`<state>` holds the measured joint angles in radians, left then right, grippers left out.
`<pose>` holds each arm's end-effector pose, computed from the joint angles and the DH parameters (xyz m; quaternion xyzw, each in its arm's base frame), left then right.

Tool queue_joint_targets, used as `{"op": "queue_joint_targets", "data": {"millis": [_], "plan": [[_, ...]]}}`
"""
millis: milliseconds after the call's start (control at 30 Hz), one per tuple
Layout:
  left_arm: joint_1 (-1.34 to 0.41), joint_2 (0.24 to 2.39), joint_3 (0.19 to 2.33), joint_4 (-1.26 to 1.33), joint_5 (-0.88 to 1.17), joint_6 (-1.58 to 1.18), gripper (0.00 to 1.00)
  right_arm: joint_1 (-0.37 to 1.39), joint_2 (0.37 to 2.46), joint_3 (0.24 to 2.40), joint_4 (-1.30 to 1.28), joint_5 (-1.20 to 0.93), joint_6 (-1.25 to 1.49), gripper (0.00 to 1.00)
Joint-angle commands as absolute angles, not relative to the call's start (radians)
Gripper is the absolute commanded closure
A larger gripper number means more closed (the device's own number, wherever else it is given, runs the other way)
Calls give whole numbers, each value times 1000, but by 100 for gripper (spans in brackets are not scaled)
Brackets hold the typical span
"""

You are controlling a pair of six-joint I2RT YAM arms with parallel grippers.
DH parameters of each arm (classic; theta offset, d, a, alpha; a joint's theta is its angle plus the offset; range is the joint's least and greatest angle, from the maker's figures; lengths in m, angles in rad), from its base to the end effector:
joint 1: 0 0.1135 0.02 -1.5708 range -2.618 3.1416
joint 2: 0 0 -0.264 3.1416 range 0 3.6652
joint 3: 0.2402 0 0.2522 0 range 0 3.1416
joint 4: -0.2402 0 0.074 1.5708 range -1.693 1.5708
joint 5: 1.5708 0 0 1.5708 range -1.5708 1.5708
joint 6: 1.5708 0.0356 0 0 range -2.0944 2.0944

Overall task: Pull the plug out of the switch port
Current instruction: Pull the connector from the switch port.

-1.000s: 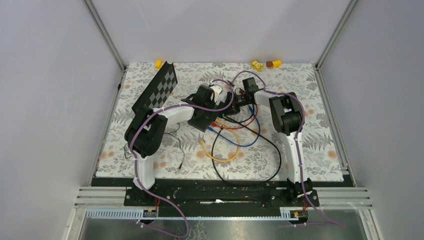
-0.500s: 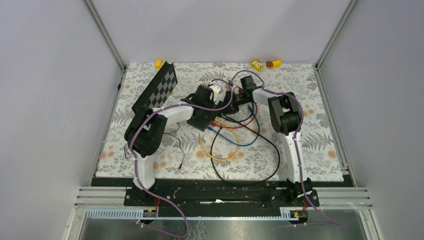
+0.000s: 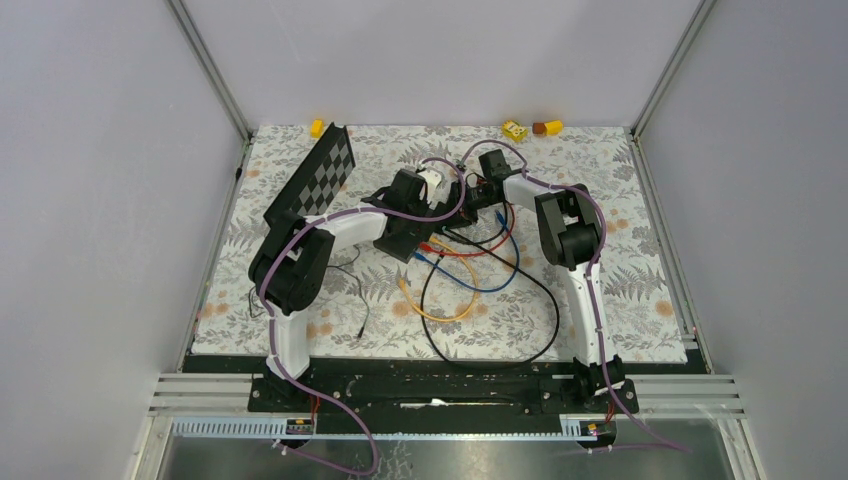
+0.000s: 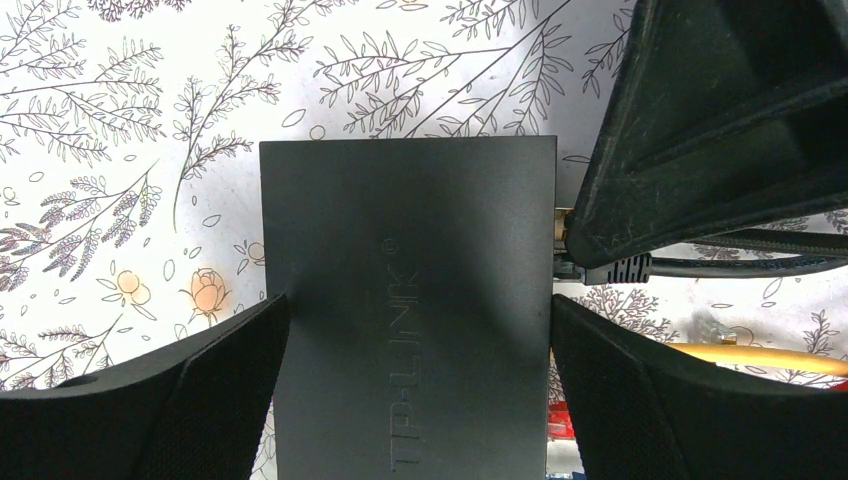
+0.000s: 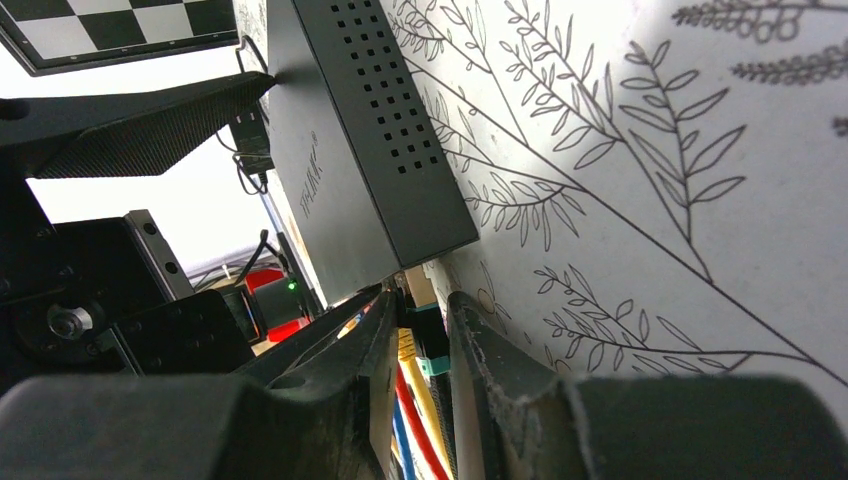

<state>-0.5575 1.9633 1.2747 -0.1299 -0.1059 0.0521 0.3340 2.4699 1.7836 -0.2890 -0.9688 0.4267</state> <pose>0.3609 -0.2206 0.1682 0.2602 0.8918 -0.0441 0.3675 0.4694 0.1939 0.0910 -0.0973 0.8514 0.5098 0.0758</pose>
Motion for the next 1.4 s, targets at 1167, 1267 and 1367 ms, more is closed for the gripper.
{"op": "queue_joint_targets", "data": {"millis": [1167, 1267, 1367], "plan": [[-529, 1990, 1261, -202, -189, 67, 2, 320, 2556, 1838, -326, -979, 284, 100], [-527, 1994, 1264, -205, -191, 65, 3, 326, 2484, 1679, -123, -979, 406, 100], [-525, 1999, 1268, -209, -193, 63, 3, 334, 2436, 1565, 15, -975, 489, 100]]}}
